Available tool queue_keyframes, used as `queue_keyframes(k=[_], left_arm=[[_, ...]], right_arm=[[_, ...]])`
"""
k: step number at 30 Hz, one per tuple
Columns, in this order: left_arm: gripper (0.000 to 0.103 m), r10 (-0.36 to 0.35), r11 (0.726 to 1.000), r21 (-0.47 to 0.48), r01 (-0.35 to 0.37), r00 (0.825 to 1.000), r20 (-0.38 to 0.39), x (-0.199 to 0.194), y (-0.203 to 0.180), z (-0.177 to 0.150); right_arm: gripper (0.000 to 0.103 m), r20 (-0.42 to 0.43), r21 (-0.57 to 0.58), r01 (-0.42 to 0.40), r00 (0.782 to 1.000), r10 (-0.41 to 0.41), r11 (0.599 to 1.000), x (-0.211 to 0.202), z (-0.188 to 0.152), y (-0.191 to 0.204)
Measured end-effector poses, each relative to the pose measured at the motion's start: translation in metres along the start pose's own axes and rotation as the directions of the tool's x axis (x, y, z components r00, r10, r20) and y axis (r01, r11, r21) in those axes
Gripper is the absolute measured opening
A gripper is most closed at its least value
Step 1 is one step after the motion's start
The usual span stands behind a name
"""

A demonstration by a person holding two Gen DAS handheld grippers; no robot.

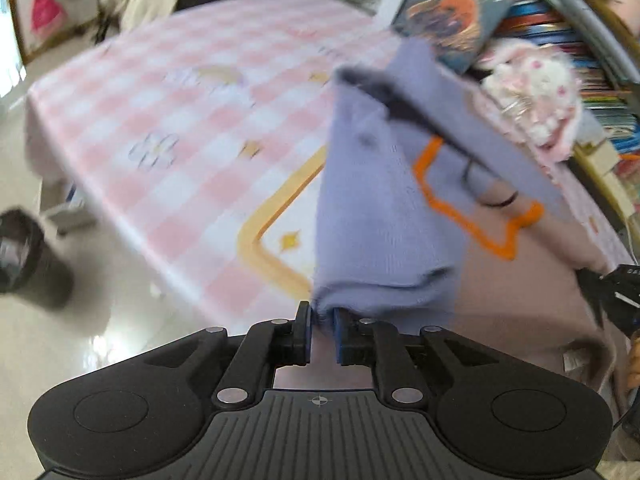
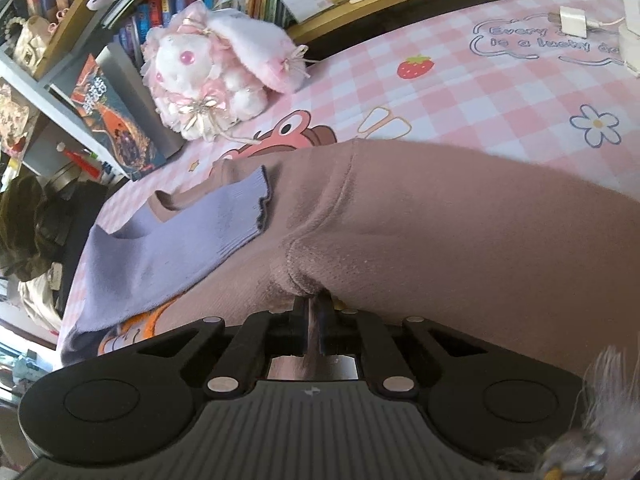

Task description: Fold clothes

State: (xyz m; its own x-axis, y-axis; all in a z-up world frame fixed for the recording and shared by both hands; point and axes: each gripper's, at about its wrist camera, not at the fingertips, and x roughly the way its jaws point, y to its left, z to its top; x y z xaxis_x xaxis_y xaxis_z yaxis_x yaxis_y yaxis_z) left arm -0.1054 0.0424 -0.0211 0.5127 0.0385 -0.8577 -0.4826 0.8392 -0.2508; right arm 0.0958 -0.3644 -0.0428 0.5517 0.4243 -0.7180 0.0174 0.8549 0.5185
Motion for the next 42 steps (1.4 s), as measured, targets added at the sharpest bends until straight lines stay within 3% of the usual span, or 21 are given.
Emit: queue_keyframes(k=[3, 5, 7, 10, 13, 15, 16, 18, 20, 23, 26, 29, 32, 35, 37, 39, 40, 42], left_arm=[[0.026, 0.047, 0.999, -0.009, -0.047, 0.999, 0.004, -0.008, 0.010, 0.004], [0.039, 0.094, 0.995, 0.015, -0.094, 0.995, 0.022, -0.017, 0.015, 0.008], [0.044, 0.129, 0.990, 0.039, -0.132, 0.989, 0.072, -0.030, 0.015, 0.015], [0.048, 0.192, 0.977, 0.066, -0.205, 0.967, 0.167, -0.049, 0.010, 0.030], [0.048, 0.259, 0.945, 0.127, -0.300, 0.928, 0.269, -0.062, -0.011, 0.045], [0.048, 0.257, 0.919, 0.192, -0.343, 0.894, 0.367, -0.070, -0.029, 0.051], [0.048, 0.228, 0.911, 0.234, -0.341, 0.886, 0.404, -0.070, -0.041, 0.056], [0.051, 0.130, 0.896, 0.338, -0.288, 0.898, 0.420, -0.059, -0.070, 0.061], [0.051, 0.034, 0.857, 0.467, -0.220, 0.927, 0.375, -0.029, -0.112, 0.063], [0.051, -0.100, 0.760, 0.640, -0.108, 0.955, 0.280, 0.018, -0.177, 0.065], [0.051, -0.240, 0.625, 0.781, 0.003, 0.952, 0.189, 0.052, -0.243, 0.054], [0.051, -0.311, 0.478, 0.878, 0.034, 0.941, 0.133, 0.081, -0.296, 0.040], [0.051, -0.300, 0.391, 0.920, 0.009, 0.947, 0.118, 0.108, -0.325, 0.028], [0.050, -0.294, 0.356, 0.934, 0.032, 0.953, 0.079, 0.123, -0.335, 0.023], [0.050, -0.314, 0.337, 0.941, 0.035, 0.946, 0.077, 0.124, -0.333, 0.020], [0.035, -0.323, 0.336, 0.941, 0.051, 0.944, 0.064, 0.126, -0.330, 0.025], [0.008, -0.322, 0.338, 0.939, 0.060, 0.945, 0.055, 0.126, -0.328, 0.029], [0.004, -0.323, 0.361, 0.931, 0.062, 0.944, 0.062, 0.126, -0.318, 0.041]], right_arm=[[0.004, 0.019, 0.009, 0.049, 0.999, -0.049, 0.999, 0.000, 0.004, -0.005], [0.004, 0.016, 0.025, 0.054, 0.998, -0.054, 0.998, -0.001, 0.007, -0.011], [0.004, 0.008, 0.031, 0.048, 0.999, -0.049, 0.998, -0.003, 0.008, -0.015], [0.007, -0.011, 0.030, 0.034, 0.999, -0.033, 0.999, -0.007, 0.004, -0.015], [0.008, -0.033, -0.002, 0.015, 0.999, -0.015, 1.000, -0.011, -0.004, -0.008], [0.008, -0.033, -0.031, 0.018, 0.999, -0.019, 0.999, -0.012, -0.010, -0.003], [0.008, -0.031, -0.046, 0.021, 0.999, -0.022, 0.999, -0.013, -0.013, 0.000], [0.012, -0.027, -0.068, 0.028, 0.999, -0.029, 0.997, -0.015, -0.019, 0.004], [0.019, -0.023, -0.085, 0.034, 0.999, -0.036, 0.996, -0.016, -0.024, 0.007], [0.024, -0.015, -0.115, 0.054, 0.998, -0.056, 0.992, -0.021, -0.031, 0.012], [0.024, 0.013, -0.119, 0.086, 0.996, -0.085, 0.989, -0.034, -0.039, 0.013], [0.025, 0.039, -0.108, 0.122, 0.992, -0.118, 0.987, -0.047, -0.049, 0.014], [0.025, 0.062, -0.099, 0.152, 0.987, -0.147, 0.983, -0.058, -0.060, 0.015], [0.025, 0.097, -0.087, 0.175, 0.981, -0.167, 0.981, -0.067, -0.068, 0.017], [0.026, 0.110, -0.059, 0.191, 0.977, -0.184, 0.980, -0.070, -0.070, 0.016], [0.026, 0.118, -0.027, 0.207, 0.972, -0.203, 0.978, -0.071, -0.072, 0.014], [0.026, 0.119, -0.013, 0.215, 0.970, -0.212, 0.977, -0.071, -0.073, 0.014], [0.026, 0.120, -0.007, 0.220, 0.969, -0.218, 0.975, -0.068, -0.073, 0.018]])
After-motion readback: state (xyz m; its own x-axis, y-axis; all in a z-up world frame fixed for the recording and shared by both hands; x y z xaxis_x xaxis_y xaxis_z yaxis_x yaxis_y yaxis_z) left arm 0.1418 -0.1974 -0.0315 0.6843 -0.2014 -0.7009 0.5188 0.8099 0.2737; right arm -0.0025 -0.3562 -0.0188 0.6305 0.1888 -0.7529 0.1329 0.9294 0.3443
